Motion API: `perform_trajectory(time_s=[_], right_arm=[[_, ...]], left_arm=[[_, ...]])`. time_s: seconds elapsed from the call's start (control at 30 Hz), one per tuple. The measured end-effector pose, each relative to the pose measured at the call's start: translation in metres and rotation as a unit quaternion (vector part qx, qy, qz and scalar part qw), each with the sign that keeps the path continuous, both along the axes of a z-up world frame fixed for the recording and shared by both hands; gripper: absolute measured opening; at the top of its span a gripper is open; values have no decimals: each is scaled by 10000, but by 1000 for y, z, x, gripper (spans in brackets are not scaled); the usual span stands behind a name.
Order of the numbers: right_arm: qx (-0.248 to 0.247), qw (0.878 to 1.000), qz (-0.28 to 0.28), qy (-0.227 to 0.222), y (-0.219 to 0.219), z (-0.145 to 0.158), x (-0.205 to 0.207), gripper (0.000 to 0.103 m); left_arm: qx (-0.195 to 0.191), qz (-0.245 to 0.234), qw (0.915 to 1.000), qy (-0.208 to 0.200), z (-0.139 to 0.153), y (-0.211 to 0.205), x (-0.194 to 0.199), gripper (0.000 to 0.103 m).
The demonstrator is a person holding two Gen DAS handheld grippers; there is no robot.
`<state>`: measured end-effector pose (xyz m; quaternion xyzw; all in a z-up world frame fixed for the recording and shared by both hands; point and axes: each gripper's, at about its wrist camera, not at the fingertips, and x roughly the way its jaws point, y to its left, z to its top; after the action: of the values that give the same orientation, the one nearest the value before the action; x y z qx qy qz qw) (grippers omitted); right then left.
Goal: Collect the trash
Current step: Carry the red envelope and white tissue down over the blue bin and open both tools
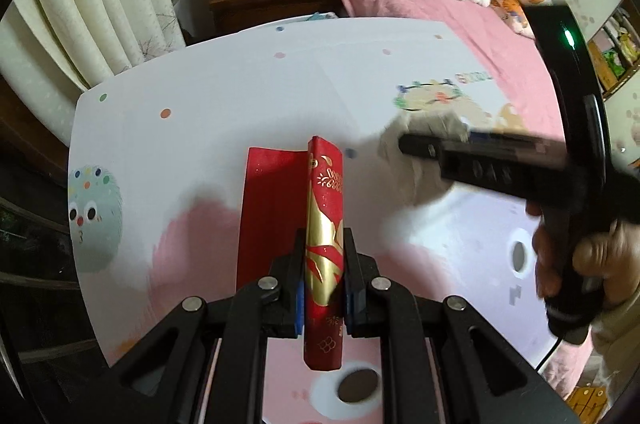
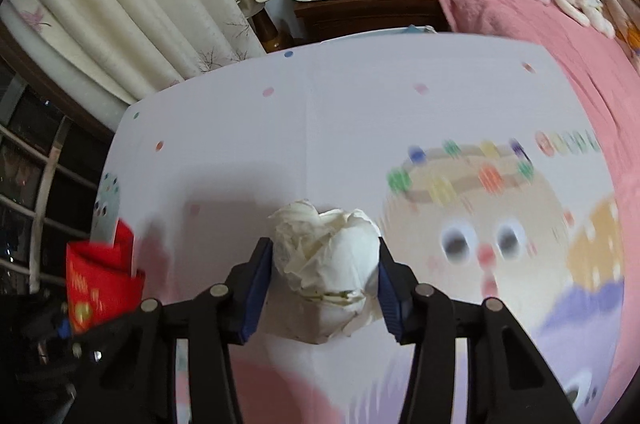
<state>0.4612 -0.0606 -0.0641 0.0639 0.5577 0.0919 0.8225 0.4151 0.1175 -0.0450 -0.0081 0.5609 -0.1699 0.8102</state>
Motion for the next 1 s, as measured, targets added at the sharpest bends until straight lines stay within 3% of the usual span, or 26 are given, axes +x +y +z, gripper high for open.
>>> perform_trajectory(time_s=[0.27, 0.57, 0.73, 1.0], right_arm=[[325, 9989, -305, -128, -46, 34, -121, 48], [540, 9984, 119, -136, -101, 57, -254, 48], [615, 9961, 534, -345, -125, 58, -324, 48], [583, 9932, 982, -233, -151, 51, -422, 48]], left_arm=[[-139, -165, 9995, -221, 44, -35, -70, 12], [-130, 140, 9980, -595, 82, -92, -197, 12], [-117, 489, 9966, -655, 80, -118, -275, 12], [29, 811, 9964, -258, 52, -151, -387, 12]])
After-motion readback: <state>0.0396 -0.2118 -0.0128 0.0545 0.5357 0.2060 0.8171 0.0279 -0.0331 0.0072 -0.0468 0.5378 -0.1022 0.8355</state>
